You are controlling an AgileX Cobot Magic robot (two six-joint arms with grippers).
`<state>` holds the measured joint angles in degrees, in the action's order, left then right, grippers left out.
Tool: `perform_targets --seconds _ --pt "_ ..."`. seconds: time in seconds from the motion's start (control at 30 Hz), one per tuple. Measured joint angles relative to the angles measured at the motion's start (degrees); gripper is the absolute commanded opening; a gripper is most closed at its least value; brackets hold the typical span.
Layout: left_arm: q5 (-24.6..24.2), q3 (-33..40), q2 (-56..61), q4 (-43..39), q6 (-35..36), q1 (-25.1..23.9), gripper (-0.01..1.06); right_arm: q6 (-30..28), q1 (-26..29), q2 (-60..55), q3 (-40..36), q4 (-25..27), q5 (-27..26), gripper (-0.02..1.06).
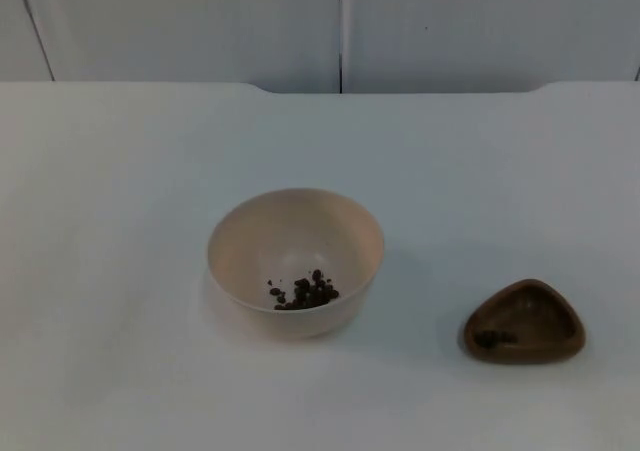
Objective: Pick up the bowl with the left hand and pour the coffee beans from the cup into the bowl with the right hand.
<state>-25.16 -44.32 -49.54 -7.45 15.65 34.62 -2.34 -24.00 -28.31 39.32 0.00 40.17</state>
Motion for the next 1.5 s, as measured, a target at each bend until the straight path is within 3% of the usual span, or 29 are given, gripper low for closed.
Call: perform_targets --seconds 0.13,0.43,0.7,1.2,1.5 --pt "-2.46 1.41 5.68 0.00 -0.70 0.00 0.85 0.00 0.00 3.03 -1.85 0.33 1.44 0.73" --pt "-14.59 1.55 17.96 0.32 -5.05 0.00 0.85 -0.29 0.00 11.72 -5.32 0.57 4.94 0.73" --pt "-23.85 1.55 29.24 2.97 -9.32 0.00 0.85 -3.91 0.00 19.39 -9.28 5.02 5.61 0.73" --pt "-30.32 11.99 48.46 5.08 -9.66 0.00 0.85 -6.69 0.00 22.56 -9.41 6.38 6.71 0.73" --pt "-35.24 14.68 49.29 5.32 -10.82 0.00 0.85 -9.72 0.00 22.56 -9.41 7.94 6.84 0.73"
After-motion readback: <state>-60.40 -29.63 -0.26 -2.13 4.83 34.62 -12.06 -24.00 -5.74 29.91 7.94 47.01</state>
